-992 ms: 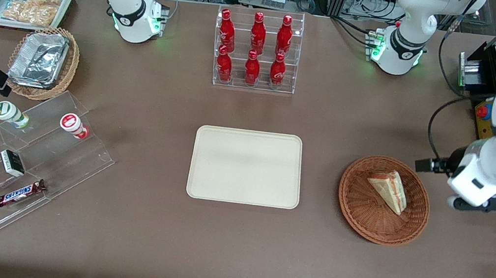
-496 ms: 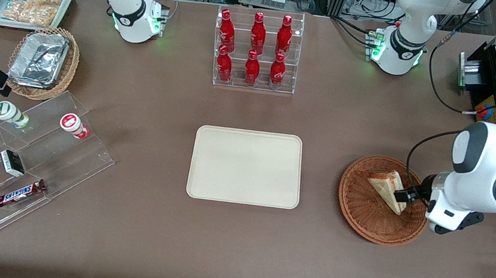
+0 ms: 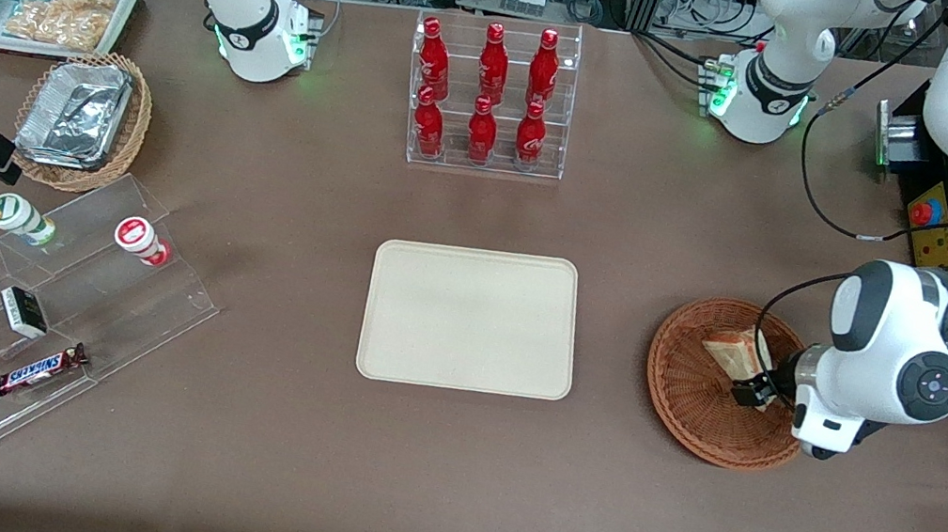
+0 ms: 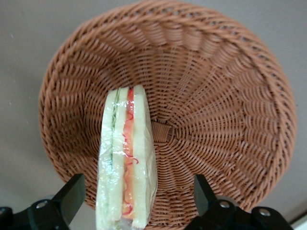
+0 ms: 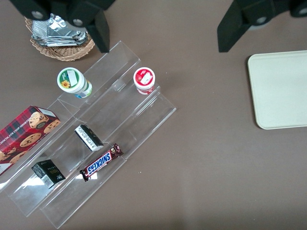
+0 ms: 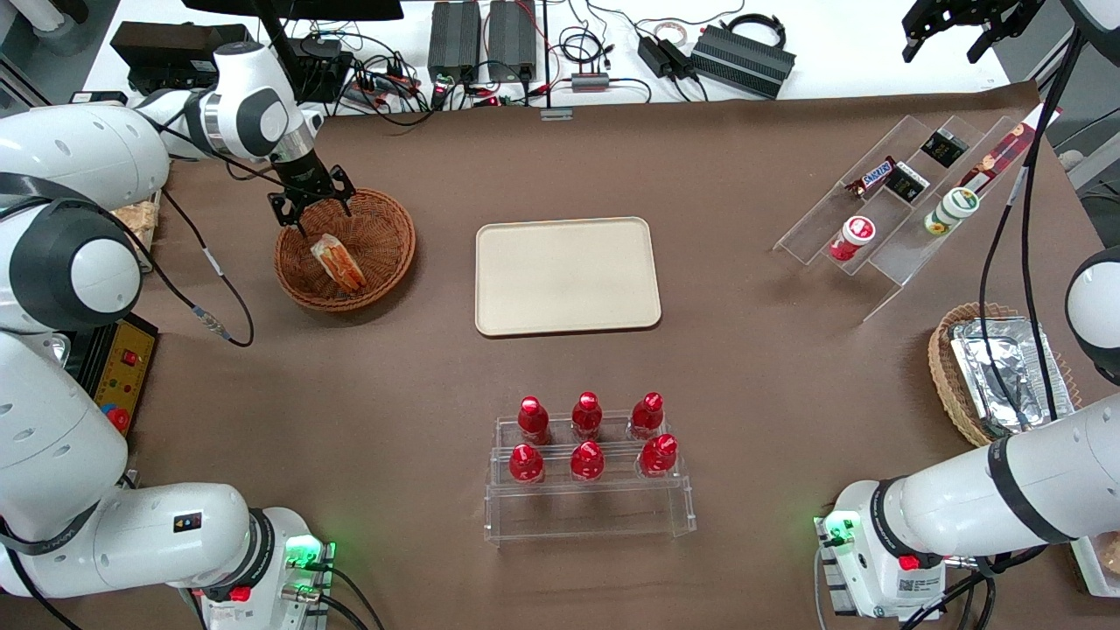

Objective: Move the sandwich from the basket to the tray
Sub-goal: 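Close the left gripper on the wrapped sandwich and lift it, then carry the sandwich with the left gripper over the cream tray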

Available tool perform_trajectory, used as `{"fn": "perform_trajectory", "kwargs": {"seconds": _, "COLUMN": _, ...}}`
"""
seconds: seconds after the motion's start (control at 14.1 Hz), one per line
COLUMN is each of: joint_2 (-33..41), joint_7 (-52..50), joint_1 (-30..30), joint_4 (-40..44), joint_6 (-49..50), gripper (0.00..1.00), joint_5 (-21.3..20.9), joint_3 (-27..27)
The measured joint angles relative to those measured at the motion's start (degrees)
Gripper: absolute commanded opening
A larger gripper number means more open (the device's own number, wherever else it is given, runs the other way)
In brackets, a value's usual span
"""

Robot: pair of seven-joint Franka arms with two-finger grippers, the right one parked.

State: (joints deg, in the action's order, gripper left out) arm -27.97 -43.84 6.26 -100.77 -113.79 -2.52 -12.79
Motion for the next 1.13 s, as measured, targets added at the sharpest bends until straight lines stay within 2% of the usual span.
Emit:
{"fn": "perform_trajectory", "kwargs": {"seconds": 0.43, "joint_2": -0.3, "joint_7": -1.4, "joint_1": 0.1, "joint_4": -3.7, "joint_6": -0.3, "gripper": 1.0, "joint_5": 0.0, "joint_3": 0.0}}
{"fn": "perform_trajectory", "kwargs": {"seconds": 0.57, "joint_2": -0.3, "joint_7": -1.5, "joint_1": 0.2, "joint_4": -5.7, "joint_6": -3.2, "gripper": 0.99, "joint_5": 0.0, "joint_3": 0.1}}
{"fn": "perform_trajectory", "kwargs": {"seconds": 0.64, "joint_2": -0.3, "joint_7": -1.7, "joint_1": 0.2, "joint_4": -6.9, "joint_6": -5.2, "gripper": 0.91, "joint_5": 0.0, "joint_3": 0.2}}
{"fn": "perform_trajectory", "kwargs": {"seconds": 0.78, "joint_2": -0.3, "joint_7": -3.2, "joint_1": 0.2, "joint_4": -8.7, "joint_6": -7.9, "gripper": 0.52, "joint_5": 0.0, "joint_3": 0.2}}
{"fn": "perform_trajectory", "kwargs": {"seconds": 0.85, "joint_2": -0.3, "joint_7": -4.3, "joint_1": 0.2, "joint_4": -9.0, "joint_6": -8.3, "gripper": 0.28, "joint_5": 0.0, "joint_3": 0.2}}
{"fn": "perform_trajectory", "kwargs": {"seconds": 0.92, "joint_2": -0.3, "joint_7": -4.9, "joint_1": 0.2, "joint_4": -8.9, "joint_6": -8.5, "gripper": 0.16, "joint_5": 0.0, "joint_3": 0.2}}
{"fn": "perform_trajectory", "kwargs": {"seconds": 1.13, "joint_2": -0.1, "joint_7": -5.2, "joint_1": 0.1, "joint_4": -8.6, "joint_6": -8.5, "gripper": 0.12, "joint_5": 0.0, "joint_3": 0.2}}
